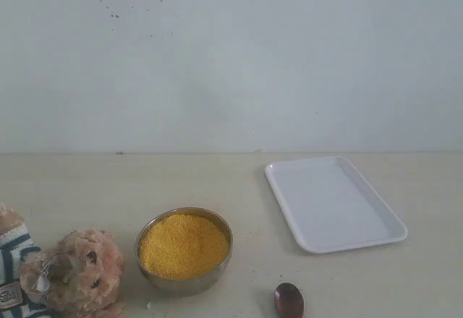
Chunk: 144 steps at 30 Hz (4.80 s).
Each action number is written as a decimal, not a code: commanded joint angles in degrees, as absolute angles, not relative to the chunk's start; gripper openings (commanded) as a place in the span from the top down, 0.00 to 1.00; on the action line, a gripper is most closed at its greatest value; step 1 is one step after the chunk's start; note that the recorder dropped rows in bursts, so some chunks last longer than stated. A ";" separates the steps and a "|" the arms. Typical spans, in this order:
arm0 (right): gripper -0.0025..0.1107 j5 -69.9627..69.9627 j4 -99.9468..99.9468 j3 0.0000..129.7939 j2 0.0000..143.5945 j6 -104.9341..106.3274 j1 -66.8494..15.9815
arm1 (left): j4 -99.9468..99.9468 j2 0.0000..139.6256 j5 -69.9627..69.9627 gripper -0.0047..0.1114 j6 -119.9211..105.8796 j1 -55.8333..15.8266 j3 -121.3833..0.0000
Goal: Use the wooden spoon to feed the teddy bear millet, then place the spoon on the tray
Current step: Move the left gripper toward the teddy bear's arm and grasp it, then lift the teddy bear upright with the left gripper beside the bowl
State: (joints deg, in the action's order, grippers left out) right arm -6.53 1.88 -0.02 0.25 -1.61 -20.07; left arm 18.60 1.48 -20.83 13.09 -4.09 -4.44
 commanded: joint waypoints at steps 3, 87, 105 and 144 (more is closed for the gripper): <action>0.98 -6.05 1.82 0.00 0.00 -1.37 -19.96 | 33.13 29.76 3.74 0.93 -20.41 -3.94 -27.62; 0.98 -6.05 1.82 0.00 0.00 -1.37 -19.96 | 17.25 121.02 69.96 0.43 -50.78 1.08 -80.53; 0.98 -6.05 1.82 0.00 0.00 -1.37 -19.96 | 8.19 119.95 69.96 0.92 -26.72 1.08 -81.19; 0.98 -6.05 1.82 0.00 0.00 -1.37 -19.96 | 90.51 80.38 48.60 0.92 -56.71 16.99 -27.41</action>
State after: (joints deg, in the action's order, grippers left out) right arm -6.53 1.88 -0.02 0.25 -1.61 -20.07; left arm 82.26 79.47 43.77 -50.17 13.45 -29.61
